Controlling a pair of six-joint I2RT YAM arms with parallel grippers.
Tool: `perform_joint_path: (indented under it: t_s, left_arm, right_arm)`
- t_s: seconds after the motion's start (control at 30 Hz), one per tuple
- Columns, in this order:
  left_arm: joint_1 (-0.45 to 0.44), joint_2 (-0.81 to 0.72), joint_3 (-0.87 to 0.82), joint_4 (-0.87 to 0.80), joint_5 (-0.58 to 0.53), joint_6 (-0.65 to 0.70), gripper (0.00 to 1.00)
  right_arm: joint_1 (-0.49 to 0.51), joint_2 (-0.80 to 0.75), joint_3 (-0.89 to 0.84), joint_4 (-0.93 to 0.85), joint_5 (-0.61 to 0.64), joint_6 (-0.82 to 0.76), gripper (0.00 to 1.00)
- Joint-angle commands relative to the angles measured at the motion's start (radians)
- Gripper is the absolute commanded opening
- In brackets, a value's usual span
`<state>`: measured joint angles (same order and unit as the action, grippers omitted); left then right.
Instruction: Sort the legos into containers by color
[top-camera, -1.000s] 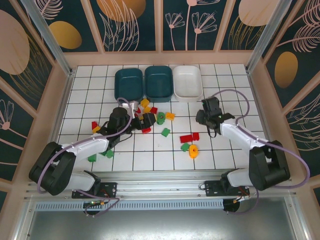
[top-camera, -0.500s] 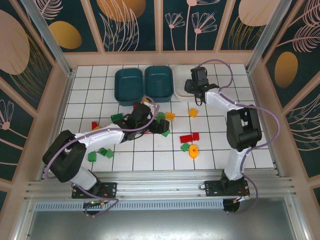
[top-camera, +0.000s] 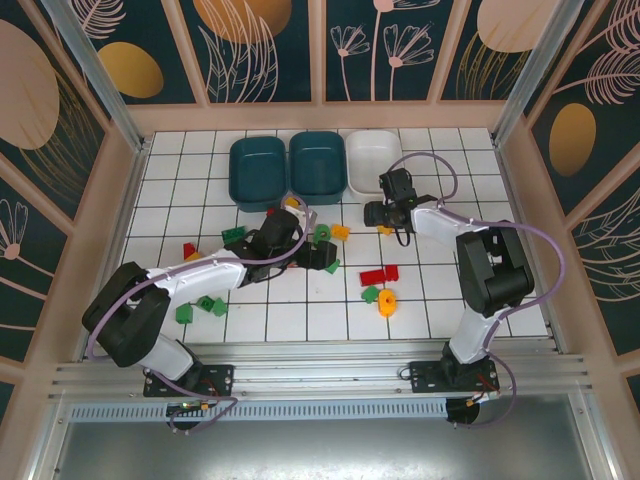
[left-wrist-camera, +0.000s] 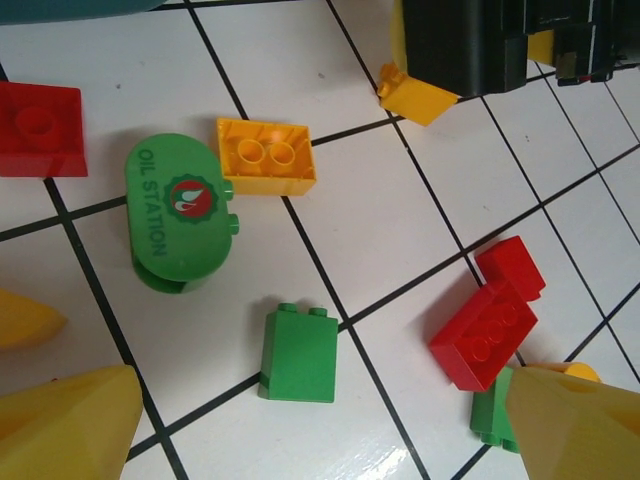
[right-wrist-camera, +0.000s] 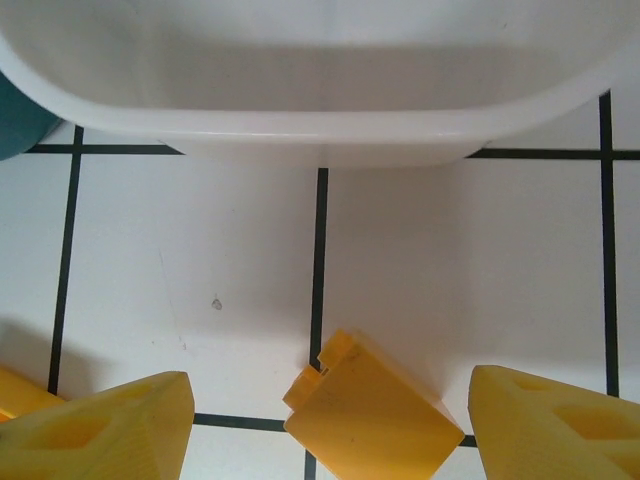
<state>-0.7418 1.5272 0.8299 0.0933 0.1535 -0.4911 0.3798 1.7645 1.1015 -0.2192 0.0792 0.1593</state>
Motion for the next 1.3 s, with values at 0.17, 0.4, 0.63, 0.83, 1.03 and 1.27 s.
perform_joint_path:
  t_s: [0.17, 0.4, 0.63, 0.83, 1.03, 1.27]
  left_arm:
    - [0.003, -0.037, -0.033, 0.039, 0.037, -0.012, 0.94]
    - [0.003, -0.027, -0.029, 0.042, 0.044, -0.006, 0.94]
    - [0.003, -0.022, -0.025, 0.043, 0.037, -0.002, 0.94]
    - [-0.005, -0.019, -0.007, 0.010, 0.059, 0.040, 0.91]
    - [-0.155, 0.123, 0.182, -0.164, -0.087, 0.182, 0.87]
    - [-0.239, 0.303, 0.325, -0.231, -0.137, 0.285, 0.84]
  right_arm:
    - [-0.041, 0.072, 0.023, -0.028, -0.151, -0.167, 0.70]
    - [-0.037, 0.096, 0.021, -0.021, -0.156, -0.189, 0.63]
    - [-0.032, 0.087, 0.018, -0.007, -0.106, -0.162, 0.28]
    - [0.004, -0.063, 0.000, 0.031, -0.149, -0.117, 0.22]
    - [-0.054, -0.069, 0.129, 0.081, -0.083, -0.040, 0.22]
    - [-0.123, 0.245, 0.458, -0.003, -0.142, -0.024, 0.24]
